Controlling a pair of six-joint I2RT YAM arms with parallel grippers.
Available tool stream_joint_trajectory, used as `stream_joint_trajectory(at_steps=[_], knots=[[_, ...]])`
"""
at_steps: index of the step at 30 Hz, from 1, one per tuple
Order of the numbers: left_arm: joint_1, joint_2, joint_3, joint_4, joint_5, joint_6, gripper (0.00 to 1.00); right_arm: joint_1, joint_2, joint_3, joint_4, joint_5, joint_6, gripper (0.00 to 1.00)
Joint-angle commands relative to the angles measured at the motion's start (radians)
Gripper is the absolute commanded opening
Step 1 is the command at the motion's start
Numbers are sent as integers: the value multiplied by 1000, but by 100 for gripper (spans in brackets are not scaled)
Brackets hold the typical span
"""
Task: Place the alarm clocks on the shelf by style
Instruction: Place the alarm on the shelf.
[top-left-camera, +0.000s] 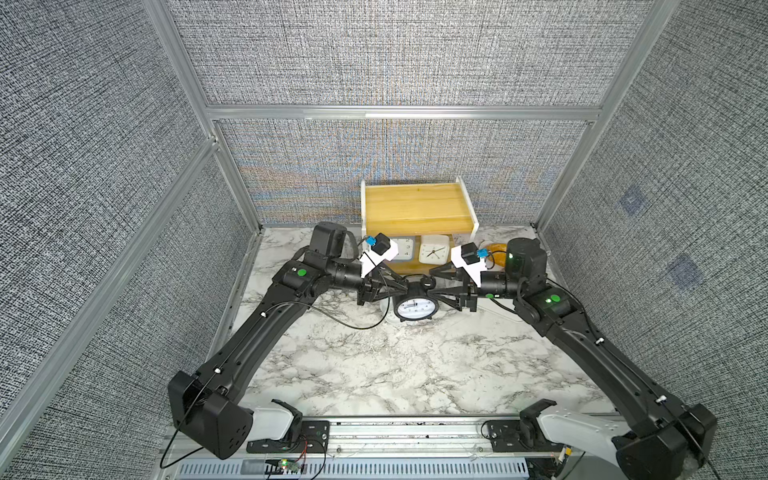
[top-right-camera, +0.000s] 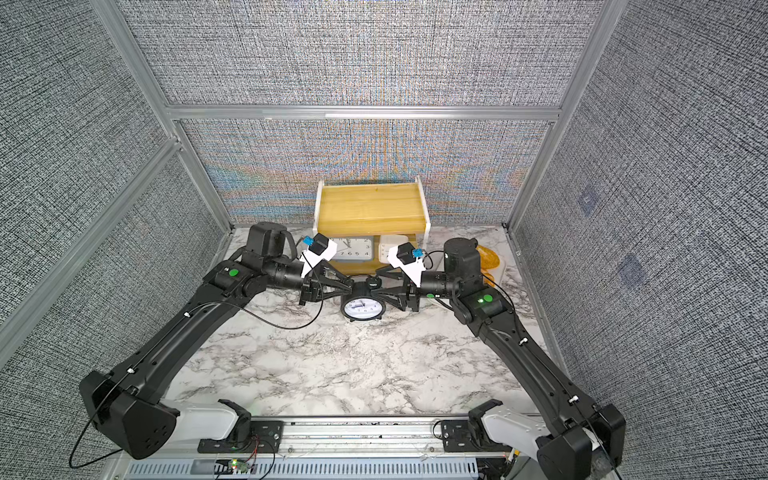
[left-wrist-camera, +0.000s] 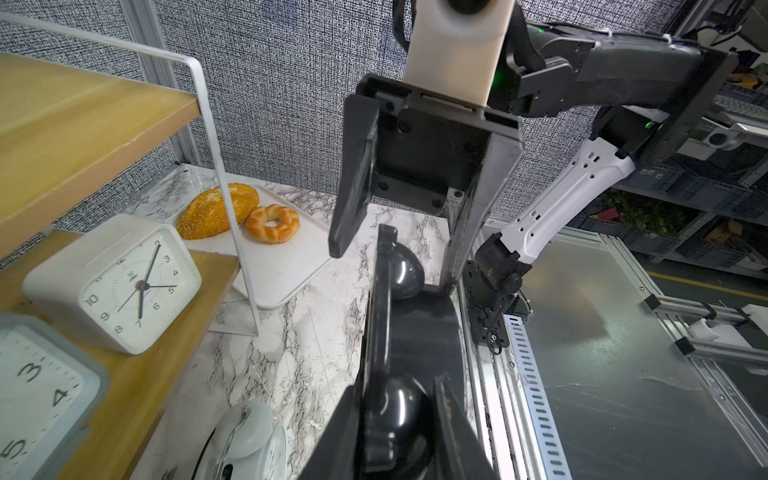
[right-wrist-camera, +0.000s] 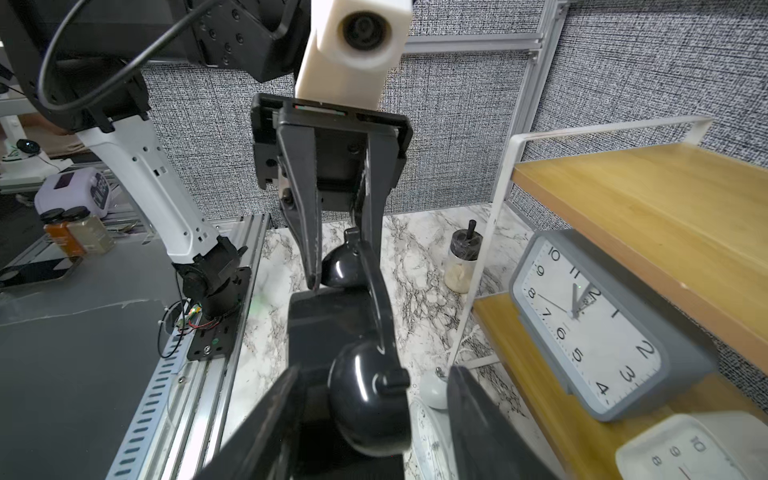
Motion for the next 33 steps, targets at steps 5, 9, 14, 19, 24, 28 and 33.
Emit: stream_joint_trajectory(at_steps=[5,9,14,19,24,28,33], knots=[[0,-27,20,57,-76,-68,4,-14,-38,-30,64,138,42,76],[0,-54,40,68,-99,-92,4,-43,-86,-63,70,207,50,79],[0,-95,62,133,-215,-177,4,-76,-137,-112,81,326,78,81],[0,-117,75,245,-396,-302,3,-104,-169,-159,119,434,131,81],[1,-76,165,232,-519,-337,3,-123,-195,-192,145,458,158,81],[0,-17,252,199,-592,-339,3,-131,-207,-202,144,458,166,81],[1,59,393,128,-608,-316,3,-137,-217,-220,141,463,169,81]])
